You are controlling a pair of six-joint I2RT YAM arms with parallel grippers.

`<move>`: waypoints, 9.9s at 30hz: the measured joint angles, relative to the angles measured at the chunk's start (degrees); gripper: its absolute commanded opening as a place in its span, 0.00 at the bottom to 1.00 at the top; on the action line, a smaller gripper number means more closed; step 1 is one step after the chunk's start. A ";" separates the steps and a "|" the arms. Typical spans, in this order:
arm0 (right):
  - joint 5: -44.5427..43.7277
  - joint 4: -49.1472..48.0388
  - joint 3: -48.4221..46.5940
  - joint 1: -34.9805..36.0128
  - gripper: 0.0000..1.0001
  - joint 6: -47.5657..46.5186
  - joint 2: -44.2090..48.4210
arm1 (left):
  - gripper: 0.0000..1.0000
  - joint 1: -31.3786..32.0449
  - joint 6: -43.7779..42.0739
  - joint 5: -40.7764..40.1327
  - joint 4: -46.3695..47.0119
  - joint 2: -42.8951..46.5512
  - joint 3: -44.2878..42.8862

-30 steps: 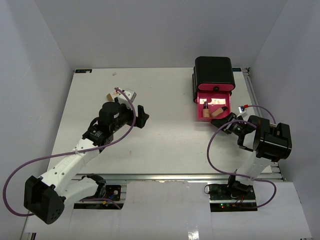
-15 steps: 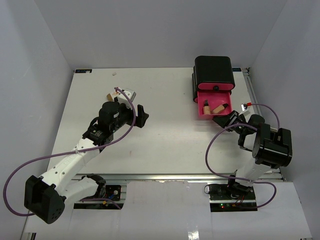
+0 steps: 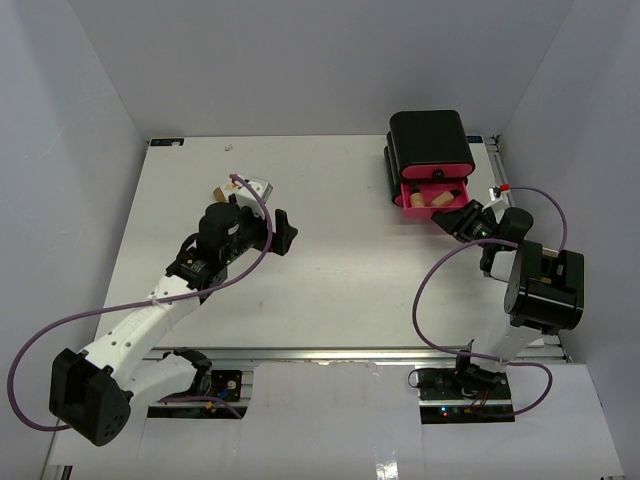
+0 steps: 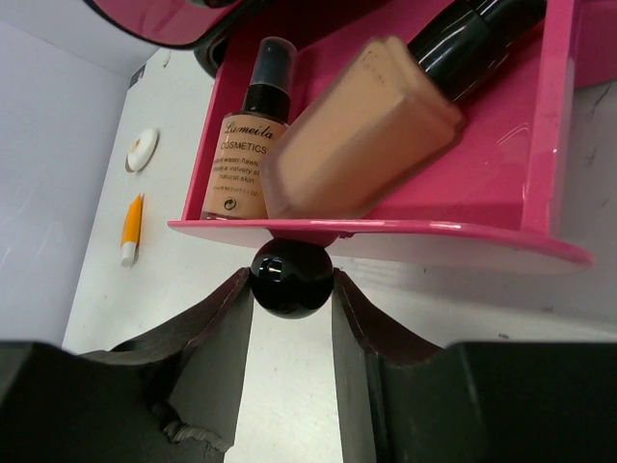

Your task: Organize the makeup

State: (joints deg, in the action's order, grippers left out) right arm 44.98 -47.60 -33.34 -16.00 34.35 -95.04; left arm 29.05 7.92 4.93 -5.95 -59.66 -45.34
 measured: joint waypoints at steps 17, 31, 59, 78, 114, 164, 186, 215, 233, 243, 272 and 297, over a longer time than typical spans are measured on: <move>-6.41 0.21 -15.42 5.23 0.52 -1.37 -12.07 | 0.98 -0.46 -0.20 0.00 0.03 -0.95 0.00; -7.28 -3.00 -21.83 6.40 0.65 -0.15 -17.88 | 0.98 -1.20 -0.44 0.08 0.01 -1.34 0.00; -9.35 3.38 -13.93 5.62 0.68 -6.44 -14.70 | 0.98 -1.98 -0.43 1.04 0.00 -1.33 0.00; -12.29 5.56 -23.15 5.61 0.55 1.30 -23.90 | 0.98 -2.74 -0.42 2.08 0.02 -1.44 0.00; 2.10 7.32 -3.39 -0.24 0.90 -4.93 -8.70 | 0.98 -3.25 -0.42 2.62 0.02 -1.75 0.02; 10.90 51.68 -0.40 6.28 0.95 -48.68 51.09 | 0.62 -19.07 27.77 -16.86 -21.97 -47.75 -24.91; 13.11 50.50 -0.40 6.27 0.97 -43.14 46.89 | 0.31 -6.77 17.69 4.43 -11.51 -30.71 -13.51; 6.21 34.45 5.11 6.27 0.84 -8.36 41.31 | 0.35 20.72 11.41 19.67 10.60 -47.35 -31.18; 4.64 32.19 6.97 6.27 0.45 -6.36 40.23 | 0.36 24.57 11.14 18.32 10.23 -52.11 -36.45; 4.26 31.94 6.99 5.90 0.20 -7.53 39.82 | 0.46 25.04 10.86 17.72 10.22 -52.35 -36.81; -1.15 29.95 5.88 3.11 0.09 -13.33 38.40 | 0.98 21.57 -2.35 0.65 0.58 -19.93 -17.32; -14.80 12.24 -10.03 3.84 0.34 3.52 -0.86 | 0.98 17.48 -5.56 -19.34 -3.89 3.21 0.58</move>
State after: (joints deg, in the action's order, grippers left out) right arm 30.17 -35.36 -43.37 -12.17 37.87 -95.90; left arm 46.53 2.36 -14.41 -9.84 -56.45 -44.76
